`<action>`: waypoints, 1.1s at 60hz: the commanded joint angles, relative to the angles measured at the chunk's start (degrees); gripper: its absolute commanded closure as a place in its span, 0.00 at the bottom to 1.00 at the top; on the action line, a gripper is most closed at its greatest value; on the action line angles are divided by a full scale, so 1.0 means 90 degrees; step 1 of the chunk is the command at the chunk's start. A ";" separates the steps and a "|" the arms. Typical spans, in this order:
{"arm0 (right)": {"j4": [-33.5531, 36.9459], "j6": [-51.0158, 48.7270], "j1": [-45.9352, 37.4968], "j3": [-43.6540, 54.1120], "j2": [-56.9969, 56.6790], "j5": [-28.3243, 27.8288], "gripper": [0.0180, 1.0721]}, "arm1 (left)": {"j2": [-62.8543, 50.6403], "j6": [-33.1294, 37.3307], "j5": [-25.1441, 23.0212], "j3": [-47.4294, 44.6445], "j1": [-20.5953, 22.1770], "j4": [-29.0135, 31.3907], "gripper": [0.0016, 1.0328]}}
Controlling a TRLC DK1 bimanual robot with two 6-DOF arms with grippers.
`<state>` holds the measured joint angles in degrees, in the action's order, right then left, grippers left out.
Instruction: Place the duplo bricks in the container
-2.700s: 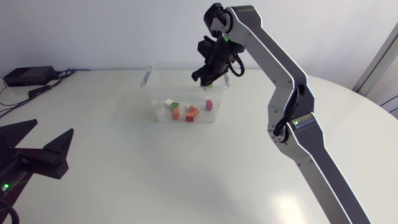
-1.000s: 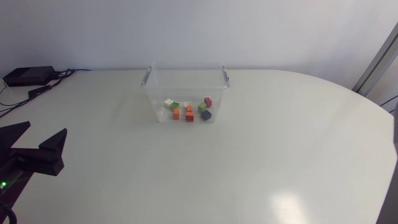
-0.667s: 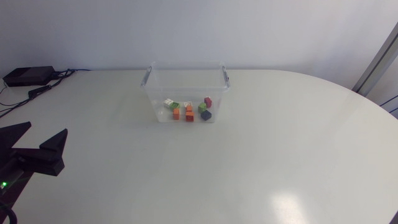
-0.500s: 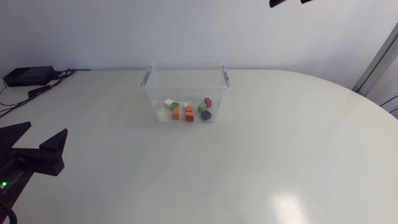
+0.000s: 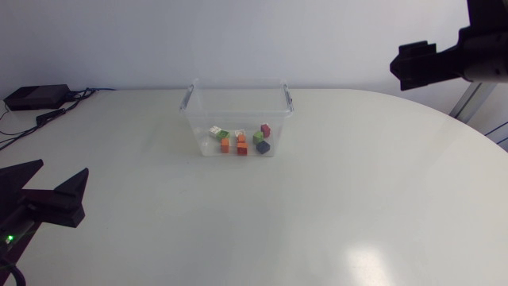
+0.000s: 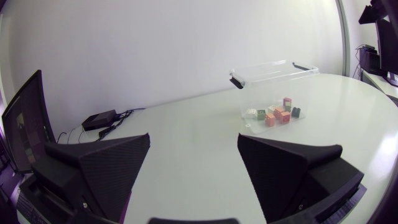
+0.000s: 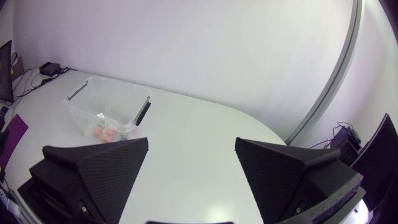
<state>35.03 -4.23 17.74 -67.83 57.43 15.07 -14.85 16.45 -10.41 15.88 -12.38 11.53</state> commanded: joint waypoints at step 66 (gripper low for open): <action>-0.3087 -0.0424 -0.1682 0.5371 -0.4146 -0.0781 0.04 | 0.1705 -0.0514 0.0346 -0.1207 0.0750 -0.0566 0.04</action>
<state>8.64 -9.87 3.20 -22.28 22.09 8.69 0.19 14.41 -8.16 6.74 -6.39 7.62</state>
